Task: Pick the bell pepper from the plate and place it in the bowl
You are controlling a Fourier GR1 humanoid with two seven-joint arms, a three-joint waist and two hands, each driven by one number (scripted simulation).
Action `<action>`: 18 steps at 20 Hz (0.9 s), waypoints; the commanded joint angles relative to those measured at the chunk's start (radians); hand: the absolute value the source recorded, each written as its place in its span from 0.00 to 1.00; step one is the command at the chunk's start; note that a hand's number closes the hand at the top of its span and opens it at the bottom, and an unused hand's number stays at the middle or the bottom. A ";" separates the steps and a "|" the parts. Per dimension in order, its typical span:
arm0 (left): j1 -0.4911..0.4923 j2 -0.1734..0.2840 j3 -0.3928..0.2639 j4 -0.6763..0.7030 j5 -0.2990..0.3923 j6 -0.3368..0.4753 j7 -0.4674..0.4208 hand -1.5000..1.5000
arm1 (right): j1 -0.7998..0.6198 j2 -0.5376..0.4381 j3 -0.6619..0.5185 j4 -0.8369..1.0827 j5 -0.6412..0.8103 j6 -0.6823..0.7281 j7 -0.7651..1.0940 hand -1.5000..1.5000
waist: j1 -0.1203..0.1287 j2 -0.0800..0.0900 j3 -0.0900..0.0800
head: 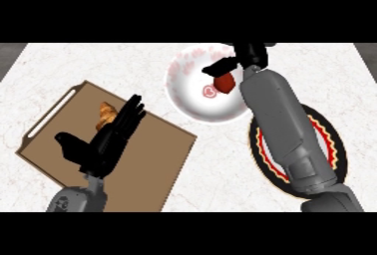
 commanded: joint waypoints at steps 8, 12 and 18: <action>0.059 -0.010 0.015 0.002 -0.018 0.030 -0.023 0.50 | 0.266 0.020 -0.103 -0.410 -0.433 0.160 -0.305 0.00 | -0.070 -0.029 -0.002; 0.066 0.040 0.063 -0.035 0.017 0.007 0.004 0.50 | 0.461 0.020 -0.090 -0.645 -0.557 0.293 -0.284 0.00 | -0.095 -0.040 -0.001; 0.092 0.034 0.079 -0.016 0.029 0.009 -0.005 0.50 | 0.802 -0.003 -0.074 -1.038 -0.678 0.463 -0.286 0.00 | -0.122 -0.042 -0.002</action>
